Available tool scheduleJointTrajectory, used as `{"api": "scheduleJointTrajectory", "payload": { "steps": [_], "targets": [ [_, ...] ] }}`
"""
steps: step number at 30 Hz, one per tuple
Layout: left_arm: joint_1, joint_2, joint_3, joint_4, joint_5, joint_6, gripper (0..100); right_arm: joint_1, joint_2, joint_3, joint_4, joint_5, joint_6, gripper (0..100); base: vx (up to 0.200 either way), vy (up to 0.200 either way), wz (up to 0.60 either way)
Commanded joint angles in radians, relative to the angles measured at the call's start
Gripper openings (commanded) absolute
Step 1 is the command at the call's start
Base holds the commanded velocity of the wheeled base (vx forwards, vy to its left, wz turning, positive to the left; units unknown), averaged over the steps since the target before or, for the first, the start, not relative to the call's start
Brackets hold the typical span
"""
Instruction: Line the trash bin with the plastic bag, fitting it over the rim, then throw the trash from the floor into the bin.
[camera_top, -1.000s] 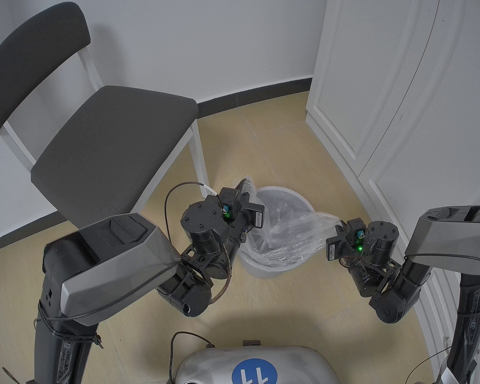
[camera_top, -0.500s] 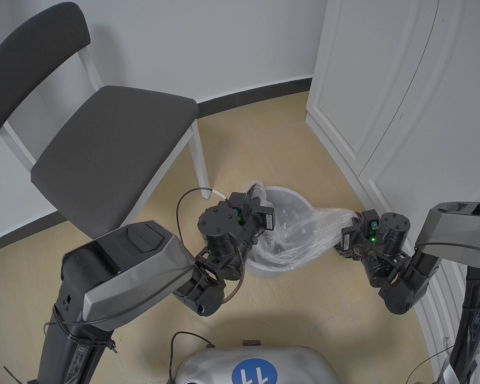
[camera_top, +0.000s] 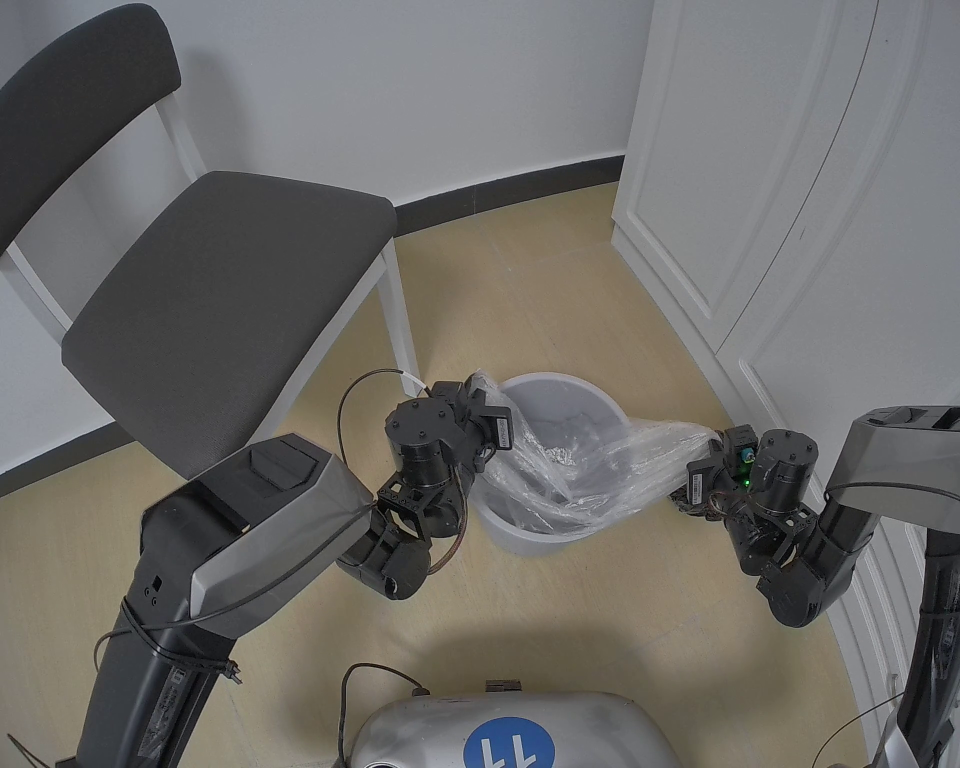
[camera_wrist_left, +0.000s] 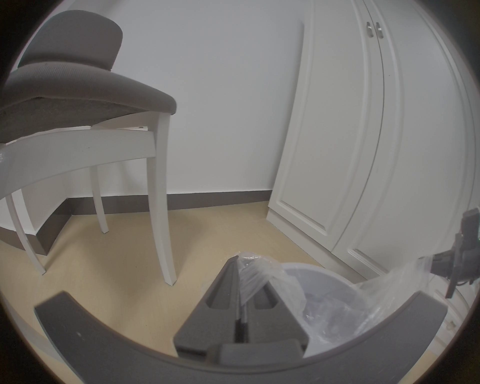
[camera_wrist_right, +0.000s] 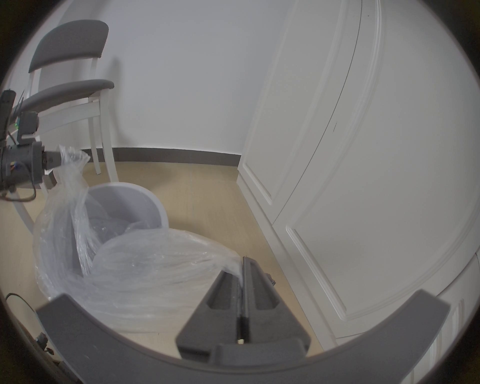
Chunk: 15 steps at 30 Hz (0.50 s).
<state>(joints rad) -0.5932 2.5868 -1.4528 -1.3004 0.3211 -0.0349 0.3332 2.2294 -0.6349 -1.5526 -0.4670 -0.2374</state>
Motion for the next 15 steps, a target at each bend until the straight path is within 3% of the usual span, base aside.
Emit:
{"api": "scheduleJointTrajectory", "payload": {
  "steps": [1, 9, 15],
  "targets": [
    [0.016, 0.038, -0.04, 0.0, 0.0, -0.002, 0, -0.003, 0.032, -0.016, -0.018, -0.001, -0.002, 0, 0.0, 0.0, 0.0],
    [0.006, 0.081, -0.12, -0.086, 0.0, -0.02, 0, 0.036, 0.044, -0.066, -0.018, 0.008, 0.036, 0, 0.0, 0.0, 0.0],
    [0.003, -0.002, -0.064, -0.12, 0.001, -0.02, 0, 0.102, -0.037, -0.046, -0.018, 0.007, 0.086, 0, 0.0, 0.0, 0.0]
  ]
}}
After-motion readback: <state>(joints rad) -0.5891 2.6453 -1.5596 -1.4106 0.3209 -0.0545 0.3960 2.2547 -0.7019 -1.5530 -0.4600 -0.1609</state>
